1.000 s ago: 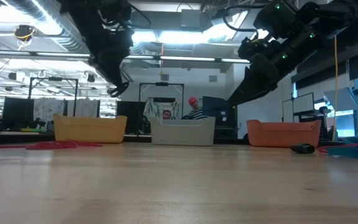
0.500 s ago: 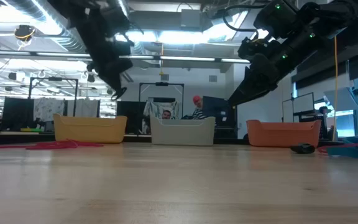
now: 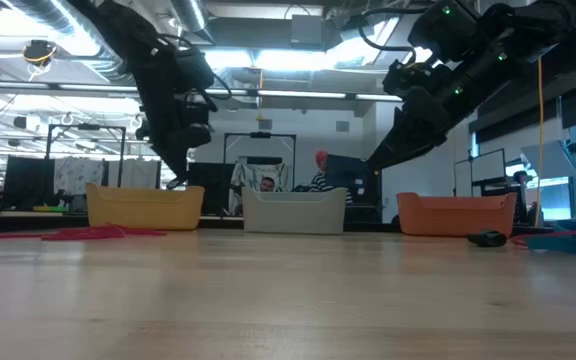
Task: Sort rubber bands into baskets
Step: Put the black rubber band into the yellow bin, then put the red rubber band into the orange bin
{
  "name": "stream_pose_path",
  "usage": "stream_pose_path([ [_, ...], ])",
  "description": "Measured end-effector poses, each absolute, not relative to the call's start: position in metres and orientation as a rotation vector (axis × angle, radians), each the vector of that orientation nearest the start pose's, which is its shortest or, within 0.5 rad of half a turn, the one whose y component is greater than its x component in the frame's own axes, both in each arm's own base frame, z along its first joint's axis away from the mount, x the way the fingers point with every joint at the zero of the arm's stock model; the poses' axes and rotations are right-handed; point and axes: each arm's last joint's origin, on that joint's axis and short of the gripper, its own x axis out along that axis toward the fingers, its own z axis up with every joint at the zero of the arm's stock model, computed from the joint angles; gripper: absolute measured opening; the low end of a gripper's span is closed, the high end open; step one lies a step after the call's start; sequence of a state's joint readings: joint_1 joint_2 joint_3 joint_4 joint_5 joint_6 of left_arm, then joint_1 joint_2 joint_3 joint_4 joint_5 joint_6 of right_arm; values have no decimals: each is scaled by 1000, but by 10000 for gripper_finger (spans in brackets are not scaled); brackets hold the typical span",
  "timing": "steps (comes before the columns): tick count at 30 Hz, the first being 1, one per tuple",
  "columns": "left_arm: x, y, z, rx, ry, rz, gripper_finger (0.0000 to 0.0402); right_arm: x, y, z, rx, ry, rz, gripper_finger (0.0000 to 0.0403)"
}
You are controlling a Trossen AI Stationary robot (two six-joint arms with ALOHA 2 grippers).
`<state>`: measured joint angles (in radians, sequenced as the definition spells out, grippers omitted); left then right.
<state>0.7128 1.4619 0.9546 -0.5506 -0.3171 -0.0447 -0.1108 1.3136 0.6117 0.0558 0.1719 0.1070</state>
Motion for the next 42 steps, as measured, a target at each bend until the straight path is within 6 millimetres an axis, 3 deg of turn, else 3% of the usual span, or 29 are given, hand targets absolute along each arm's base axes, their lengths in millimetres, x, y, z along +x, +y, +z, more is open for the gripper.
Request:
stream_pose_path([
  [7,201,187,215,-276,1151,941,110,253,-33,188,83,633,-307,237],
  [13,200,176,233,-286,1163,930,152,253,-33,188,83,633,-307,237],
  [21,200,144,248,-266,1177,864,159,253,-33,188,82,634,-307,237],
  [31,223,94,244,-238,1212,637,159,253,-33,188,83,635,-307,237],
  [42,229,75,203,-225,1154,593,159,253,-33,188,86,635,-304,237],
])
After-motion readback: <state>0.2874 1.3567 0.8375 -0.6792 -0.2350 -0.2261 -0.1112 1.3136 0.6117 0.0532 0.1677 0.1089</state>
